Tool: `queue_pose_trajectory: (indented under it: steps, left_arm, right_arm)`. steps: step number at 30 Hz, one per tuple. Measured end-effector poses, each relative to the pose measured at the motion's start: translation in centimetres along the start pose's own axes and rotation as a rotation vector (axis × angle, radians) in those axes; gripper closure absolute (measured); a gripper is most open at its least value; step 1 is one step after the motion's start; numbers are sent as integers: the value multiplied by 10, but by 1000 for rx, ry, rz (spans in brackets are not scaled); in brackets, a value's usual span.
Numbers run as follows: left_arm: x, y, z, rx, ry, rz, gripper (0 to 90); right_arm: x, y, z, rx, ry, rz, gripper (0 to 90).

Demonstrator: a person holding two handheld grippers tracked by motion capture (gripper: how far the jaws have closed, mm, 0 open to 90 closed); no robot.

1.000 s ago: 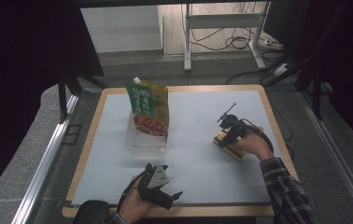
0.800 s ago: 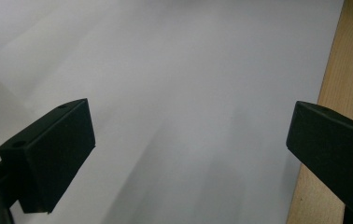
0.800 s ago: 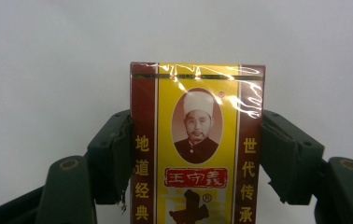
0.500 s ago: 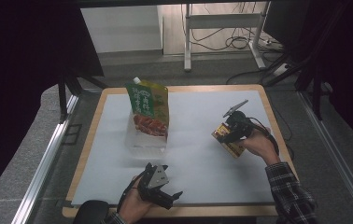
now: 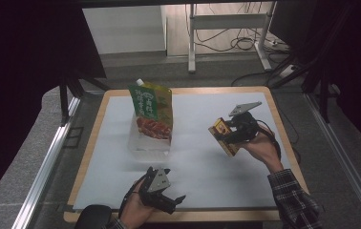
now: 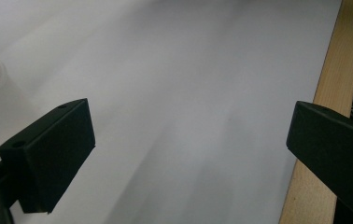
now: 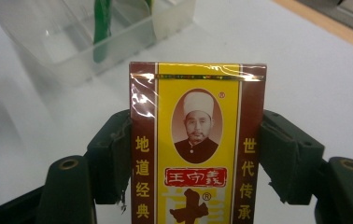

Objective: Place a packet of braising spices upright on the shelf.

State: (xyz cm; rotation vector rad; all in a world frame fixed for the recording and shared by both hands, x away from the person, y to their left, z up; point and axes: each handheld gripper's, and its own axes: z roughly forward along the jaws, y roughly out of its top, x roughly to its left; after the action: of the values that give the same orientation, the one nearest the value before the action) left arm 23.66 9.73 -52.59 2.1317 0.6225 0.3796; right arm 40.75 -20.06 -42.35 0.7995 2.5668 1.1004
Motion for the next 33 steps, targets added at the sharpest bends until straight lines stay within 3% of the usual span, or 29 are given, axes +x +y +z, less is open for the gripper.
queue_pose_trajectory:
  steps: [10, 19, 33]
  left_arm:
    - [2, 0, -3, -9, 6, -11, 9]
    - [3, -1, -6, -16, 7, -26, 9]
    - [-2, -6, -15, -22, 4, -29, 9]
  right_arm:
    - [9, 8, 1, -105, 78, 25, 324]
    - [24, 20, 2, -166, 74, -23, 323]
    - [39, 37, 9, -260, 67, -44, 323]
